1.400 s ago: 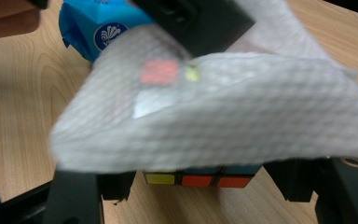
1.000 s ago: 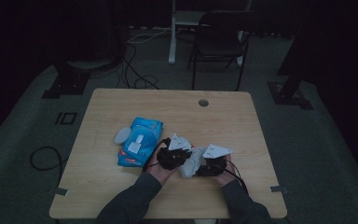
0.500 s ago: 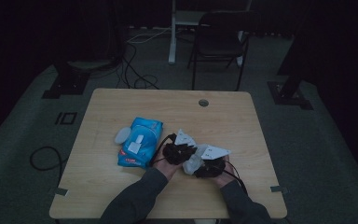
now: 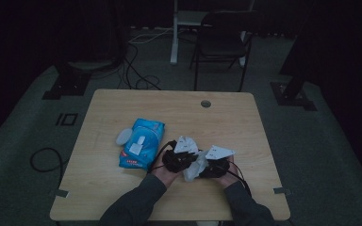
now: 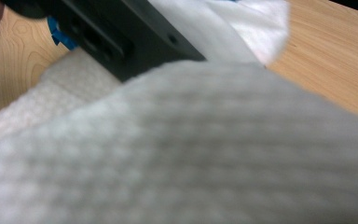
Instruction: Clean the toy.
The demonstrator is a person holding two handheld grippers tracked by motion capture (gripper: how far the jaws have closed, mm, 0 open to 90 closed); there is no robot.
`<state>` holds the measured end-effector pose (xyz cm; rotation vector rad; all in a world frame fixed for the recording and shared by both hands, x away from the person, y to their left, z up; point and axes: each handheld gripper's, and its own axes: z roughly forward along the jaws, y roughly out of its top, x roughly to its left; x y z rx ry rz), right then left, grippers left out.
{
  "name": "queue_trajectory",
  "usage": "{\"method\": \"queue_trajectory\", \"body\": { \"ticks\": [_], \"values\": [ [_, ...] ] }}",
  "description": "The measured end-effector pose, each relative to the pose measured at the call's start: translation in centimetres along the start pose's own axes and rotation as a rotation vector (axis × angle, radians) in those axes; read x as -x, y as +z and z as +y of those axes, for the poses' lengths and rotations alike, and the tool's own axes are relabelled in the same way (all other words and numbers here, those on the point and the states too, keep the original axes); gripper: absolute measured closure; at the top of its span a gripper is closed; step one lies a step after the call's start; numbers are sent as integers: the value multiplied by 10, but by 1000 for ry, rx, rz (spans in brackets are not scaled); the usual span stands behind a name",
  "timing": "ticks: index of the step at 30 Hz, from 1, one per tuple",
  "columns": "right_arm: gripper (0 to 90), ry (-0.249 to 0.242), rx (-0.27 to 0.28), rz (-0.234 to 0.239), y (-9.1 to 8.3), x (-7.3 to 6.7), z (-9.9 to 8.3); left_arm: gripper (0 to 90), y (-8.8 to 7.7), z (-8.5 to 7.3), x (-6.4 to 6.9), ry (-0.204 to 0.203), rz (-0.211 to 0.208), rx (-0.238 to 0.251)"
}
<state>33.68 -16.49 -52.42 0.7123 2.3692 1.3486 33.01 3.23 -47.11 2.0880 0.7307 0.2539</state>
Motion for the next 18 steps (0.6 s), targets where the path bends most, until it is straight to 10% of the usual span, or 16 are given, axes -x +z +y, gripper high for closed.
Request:
{"method": "queue_trajectory", "body": {
  "ticks": [18],
  "values": [
    [347, -6, 11, 1, -6, 1, 0, 864, -23, 1, -48, -130, 163, 27]
  ]
}}
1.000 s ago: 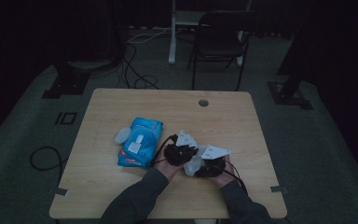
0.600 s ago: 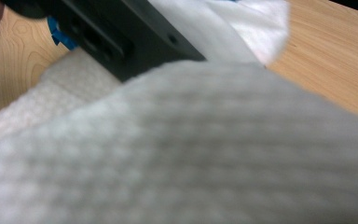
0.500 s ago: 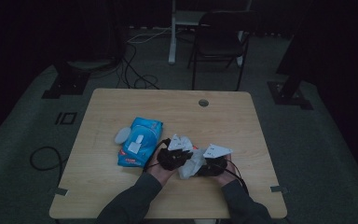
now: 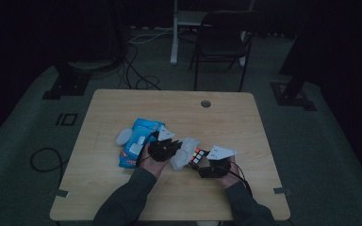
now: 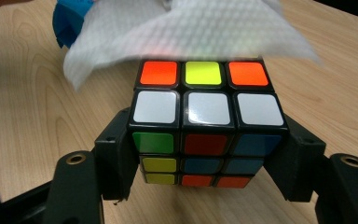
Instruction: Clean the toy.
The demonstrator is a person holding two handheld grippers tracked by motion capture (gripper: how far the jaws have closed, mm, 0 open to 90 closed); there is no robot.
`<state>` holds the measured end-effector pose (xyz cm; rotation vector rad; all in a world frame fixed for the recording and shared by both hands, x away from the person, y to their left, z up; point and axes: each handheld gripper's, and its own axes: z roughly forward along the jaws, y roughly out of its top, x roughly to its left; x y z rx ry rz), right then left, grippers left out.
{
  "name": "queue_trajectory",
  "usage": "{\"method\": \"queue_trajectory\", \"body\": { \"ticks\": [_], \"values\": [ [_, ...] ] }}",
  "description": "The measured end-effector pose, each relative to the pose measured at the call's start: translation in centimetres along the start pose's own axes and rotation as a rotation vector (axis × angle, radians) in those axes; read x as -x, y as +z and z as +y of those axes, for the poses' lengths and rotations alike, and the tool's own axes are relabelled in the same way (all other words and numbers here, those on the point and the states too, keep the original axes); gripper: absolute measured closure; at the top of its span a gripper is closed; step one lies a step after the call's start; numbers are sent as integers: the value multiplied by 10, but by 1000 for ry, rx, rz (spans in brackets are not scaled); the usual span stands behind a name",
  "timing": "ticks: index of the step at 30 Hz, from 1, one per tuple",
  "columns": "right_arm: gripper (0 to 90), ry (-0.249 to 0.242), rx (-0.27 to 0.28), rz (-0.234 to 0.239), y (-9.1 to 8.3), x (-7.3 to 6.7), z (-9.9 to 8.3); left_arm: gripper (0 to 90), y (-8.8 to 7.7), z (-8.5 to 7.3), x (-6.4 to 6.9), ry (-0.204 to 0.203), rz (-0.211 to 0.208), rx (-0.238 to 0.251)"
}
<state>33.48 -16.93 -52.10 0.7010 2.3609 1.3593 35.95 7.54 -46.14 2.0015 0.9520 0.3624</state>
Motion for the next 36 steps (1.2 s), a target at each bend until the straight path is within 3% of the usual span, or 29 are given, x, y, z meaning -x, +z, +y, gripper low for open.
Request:
{"method": "queue_trajectory", "body": {
  "ticks": [10, 13, 17, 24, 36],
  "values": [
    [347, 6, 11, -3, -4, 1, 1, 865, -1, -2, -16, -16, 70, -18],
    [347, 6, 12, -1, -5, 1, 1, 865, 1, -4, -16, -35, 46, -20],
    [347, -3, 11, 1, -3, -1, 1, 865, 4, -3, -6, -3, 1, -13],
    [348, -24, 1, 5, 1, -4, 2, 865, 7, -1, 11, 18, -83, -1],
    [347, -23, -27, -11, 5, -3, 0, 864, -6, 10, 26, 41, -129, 37]
  ]
}}
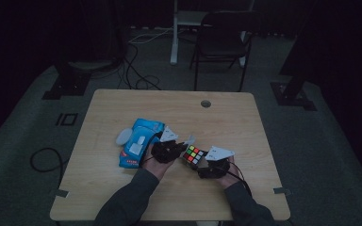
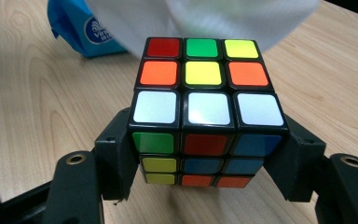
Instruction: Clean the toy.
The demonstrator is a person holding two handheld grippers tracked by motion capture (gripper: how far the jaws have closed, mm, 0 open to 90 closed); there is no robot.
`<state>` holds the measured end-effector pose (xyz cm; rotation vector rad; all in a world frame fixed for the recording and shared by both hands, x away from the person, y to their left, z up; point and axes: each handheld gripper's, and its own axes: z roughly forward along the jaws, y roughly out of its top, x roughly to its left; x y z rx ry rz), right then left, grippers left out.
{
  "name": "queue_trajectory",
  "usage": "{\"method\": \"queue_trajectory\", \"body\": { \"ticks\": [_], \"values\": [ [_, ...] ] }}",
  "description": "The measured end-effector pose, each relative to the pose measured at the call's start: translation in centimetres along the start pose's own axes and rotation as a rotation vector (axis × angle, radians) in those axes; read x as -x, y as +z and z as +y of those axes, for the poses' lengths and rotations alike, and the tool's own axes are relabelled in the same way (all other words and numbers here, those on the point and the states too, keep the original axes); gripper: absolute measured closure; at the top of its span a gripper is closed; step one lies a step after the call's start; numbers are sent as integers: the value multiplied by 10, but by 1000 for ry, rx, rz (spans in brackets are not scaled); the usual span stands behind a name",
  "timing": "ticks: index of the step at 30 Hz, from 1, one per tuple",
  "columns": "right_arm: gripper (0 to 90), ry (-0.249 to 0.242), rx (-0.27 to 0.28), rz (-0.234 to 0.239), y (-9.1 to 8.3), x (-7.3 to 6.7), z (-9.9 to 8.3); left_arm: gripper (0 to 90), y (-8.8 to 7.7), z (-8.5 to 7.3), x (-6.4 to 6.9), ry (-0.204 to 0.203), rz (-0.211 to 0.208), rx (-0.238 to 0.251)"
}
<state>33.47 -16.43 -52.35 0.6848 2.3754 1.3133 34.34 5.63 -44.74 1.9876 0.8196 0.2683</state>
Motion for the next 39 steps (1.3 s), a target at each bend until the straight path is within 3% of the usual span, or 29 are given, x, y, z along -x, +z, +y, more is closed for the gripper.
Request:
{"method": "queue_trajectory", "body": {
  "ticks": [6, 10, 15, 19, 27, 39],
  "values": [
    [347, 16, -20, -14, 4, 3, -2, 864, -9, 9, 9, 5, -38, 36],
    [347, 20, -14, -16, 3, 3, -2, 864, -10, 11, 13, 20, -37, 41],
    [348, 20, 2, -13, 1, 4, -1, 864, 1, 2, 8, 38, 32, -14],
    [347, 28, 15, -6, -1, 4, 0, 863, 12, -8, 0, 25, 66, -59],
    [348, 16, 27, 11, -3, 2, 1, 863, 18, -14, -9, 12, 85, -85],
    [347, 28, 71, 39, -9, 2, 3, 864, 29, -24, -13, 6, 63, -124]
  ]
}}
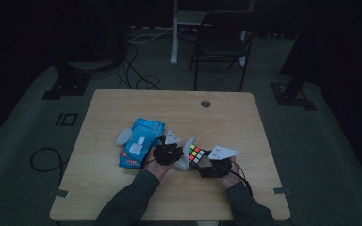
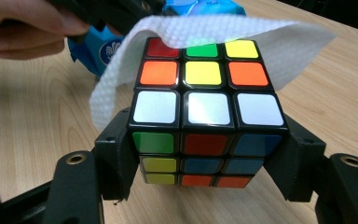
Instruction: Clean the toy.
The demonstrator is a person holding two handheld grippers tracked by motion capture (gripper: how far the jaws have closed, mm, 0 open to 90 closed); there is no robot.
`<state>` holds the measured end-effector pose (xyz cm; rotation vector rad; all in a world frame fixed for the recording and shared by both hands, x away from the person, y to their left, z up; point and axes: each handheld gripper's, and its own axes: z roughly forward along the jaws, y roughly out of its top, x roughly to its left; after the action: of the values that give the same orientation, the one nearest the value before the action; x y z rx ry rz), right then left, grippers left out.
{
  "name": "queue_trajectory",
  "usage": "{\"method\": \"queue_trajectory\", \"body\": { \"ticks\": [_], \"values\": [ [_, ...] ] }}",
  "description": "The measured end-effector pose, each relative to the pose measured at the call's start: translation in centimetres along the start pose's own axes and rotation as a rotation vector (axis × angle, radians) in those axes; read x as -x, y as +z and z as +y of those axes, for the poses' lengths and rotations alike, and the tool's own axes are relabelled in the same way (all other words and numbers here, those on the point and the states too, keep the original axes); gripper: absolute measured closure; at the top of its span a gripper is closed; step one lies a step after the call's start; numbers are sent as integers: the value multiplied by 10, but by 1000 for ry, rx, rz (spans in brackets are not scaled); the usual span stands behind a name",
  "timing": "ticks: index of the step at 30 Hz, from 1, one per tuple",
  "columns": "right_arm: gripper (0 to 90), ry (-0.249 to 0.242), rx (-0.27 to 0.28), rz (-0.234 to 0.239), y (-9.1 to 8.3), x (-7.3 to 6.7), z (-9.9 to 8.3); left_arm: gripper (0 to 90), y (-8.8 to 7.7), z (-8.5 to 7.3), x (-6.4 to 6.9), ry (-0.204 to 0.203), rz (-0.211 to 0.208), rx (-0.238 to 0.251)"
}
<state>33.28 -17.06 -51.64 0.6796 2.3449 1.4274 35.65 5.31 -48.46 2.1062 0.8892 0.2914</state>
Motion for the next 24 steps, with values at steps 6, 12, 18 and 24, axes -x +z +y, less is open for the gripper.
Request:
{"method": "queue_trajectory", "body": {
  "ticks": [6, 12, 18, 24],
  "values": [
    [347, 4, 4, -2, -1, 0, 0, 864, 1, -1, 1, -5, 3, -6],
    [347, -1, 0, 8, 0, -1, 0, 864, 0, 1, 0, -12, -2, 7],
    [347, -6, -8, 12, 1, -2, 0, 864, -3, 4, 0, -22, -2, 26],
    [347, -23, -10, 33, 3, -7, 1, 864, -4, 9, -2, -24, -4, 41]
  ]
}}
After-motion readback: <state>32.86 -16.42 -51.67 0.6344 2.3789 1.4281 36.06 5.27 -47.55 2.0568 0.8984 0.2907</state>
